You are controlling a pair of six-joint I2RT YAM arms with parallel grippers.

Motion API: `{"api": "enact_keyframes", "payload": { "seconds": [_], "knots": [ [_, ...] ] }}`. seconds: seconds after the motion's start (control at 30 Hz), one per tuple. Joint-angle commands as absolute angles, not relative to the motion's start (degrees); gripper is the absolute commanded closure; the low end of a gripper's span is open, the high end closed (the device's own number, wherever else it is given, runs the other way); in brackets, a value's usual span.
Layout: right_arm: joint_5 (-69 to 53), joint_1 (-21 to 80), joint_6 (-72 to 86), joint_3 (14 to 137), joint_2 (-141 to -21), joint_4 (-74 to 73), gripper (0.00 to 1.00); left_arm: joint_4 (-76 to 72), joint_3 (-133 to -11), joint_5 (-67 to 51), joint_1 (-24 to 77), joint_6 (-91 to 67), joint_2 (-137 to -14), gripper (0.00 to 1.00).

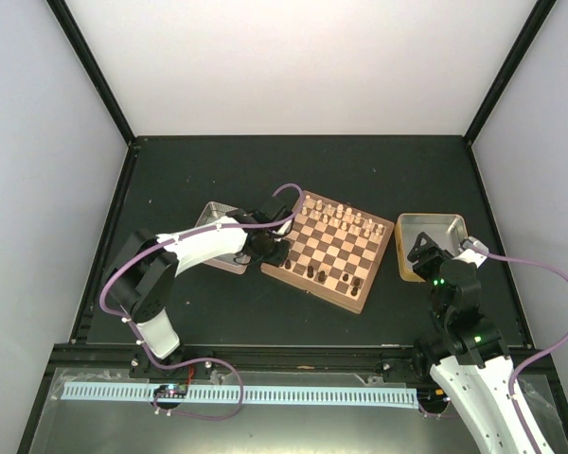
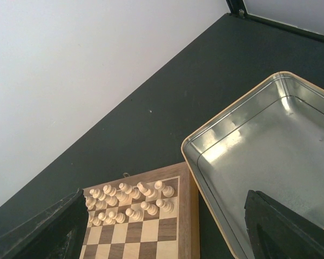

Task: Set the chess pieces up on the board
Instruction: Place the chess piece on the chessboard.

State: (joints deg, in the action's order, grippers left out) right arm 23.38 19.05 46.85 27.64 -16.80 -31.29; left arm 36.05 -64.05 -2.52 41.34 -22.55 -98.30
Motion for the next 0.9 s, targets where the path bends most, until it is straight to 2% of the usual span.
{"api": "enact_keyframes", "payload": {
  "seconds": [0.0, 0.1, 0.37, 0.47, 0.6, 0.77, 0.87],
  "knots": [
    [23.4, 19.3, 47.3, 27.3, -16.4, -30.6, 0.2, 37.0, -66.0, -2.3, 41.6, -22.6, -96.7, 0.74],
    [23.4, 19.3, 47.3, 27.3, -16.3, -30.7, 0.2, 38.0, -66.8, -1.3, 41.5, -22.5, -96.2, 0.72],
    [23.5, 19.3, 47.2, 27.4, -16.2, -30.8, 0.2, 38.6, -68.4, 2.5, 38.8, -23.2, -90.5, 0.53],
    [23.5, 19.3, 47.2, 27.4, -16.1, -30.8, 0.2, 38.0, -67.6, 5.3, 36.3, -23.9, -88.3, 0.51],
    [23.5, 19.3, 47.3, 27.3, -16.1, -30.9, 0.2, 36.8, -65.0, 9.0, 32.2, -25.8, -86.5, 0.54],
    [23.6, 19.3, 47.2, 27.3, -16.0, -30.9, 0.2, 34.9, -61.2, 9.6, 27.3, -26.7, -86.9, 0.71],
    [23.5, 19.3, 47.2, 27.2, -16.1, -30.6, 0.2, 34.0, -60.1, 9.1, 25.8, -26.6, -88.3, 0.73]
  ]
}}
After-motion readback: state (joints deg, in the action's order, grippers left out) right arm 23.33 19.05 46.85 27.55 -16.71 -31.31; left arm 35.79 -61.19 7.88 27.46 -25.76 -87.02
